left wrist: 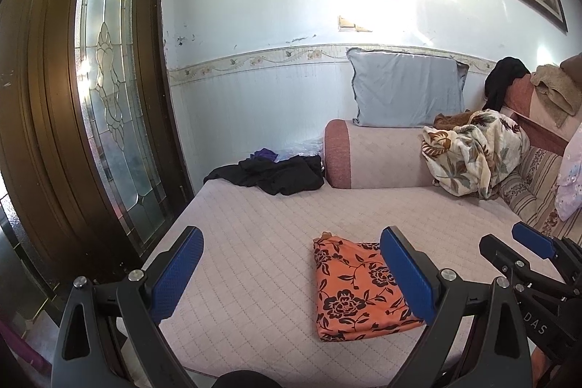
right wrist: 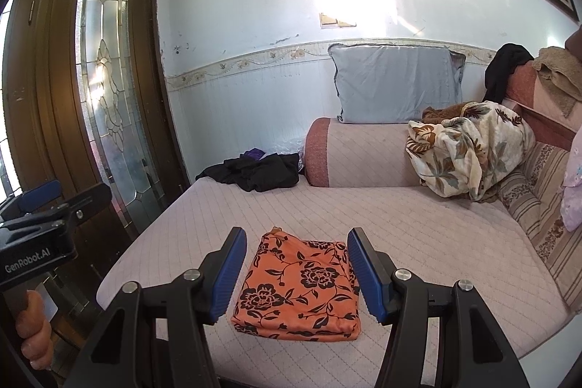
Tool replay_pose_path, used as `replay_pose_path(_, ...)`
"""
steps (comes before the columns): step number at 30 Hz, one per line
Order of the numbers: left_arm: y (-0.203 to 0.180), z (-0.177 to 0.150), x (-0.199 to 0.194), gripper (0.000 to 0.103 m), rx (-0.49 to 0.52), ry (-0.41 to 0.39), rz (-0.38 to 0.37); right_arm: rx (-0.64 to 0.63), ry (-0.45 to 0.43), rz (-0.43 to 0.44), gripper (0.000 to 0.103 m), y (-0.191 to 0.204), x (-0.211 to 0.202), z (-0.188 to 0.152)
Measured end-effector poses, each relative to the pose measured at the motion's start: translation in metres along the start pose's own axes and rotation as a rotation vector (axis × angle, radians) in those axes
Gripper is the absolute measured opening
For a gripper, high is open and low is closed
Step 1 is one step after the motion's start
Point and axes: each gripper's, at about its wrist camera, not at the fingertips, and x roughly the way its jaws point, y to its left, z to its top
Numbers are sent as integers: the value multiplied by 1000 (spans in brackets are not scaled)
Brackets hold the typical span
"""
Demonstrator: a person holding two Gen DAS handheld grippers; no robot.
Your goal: Fold small clothes
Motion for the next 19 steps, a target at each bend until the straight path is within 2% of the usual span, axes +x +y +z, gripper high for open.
replay_pose_path(10,1,7,27,98,-11,26,-8,-31,-6,-27,62,6,21,10)
replay_pose_path(19,2,9,75,98,-48,72,-18,-10,49,-12,62,-5,68,13)
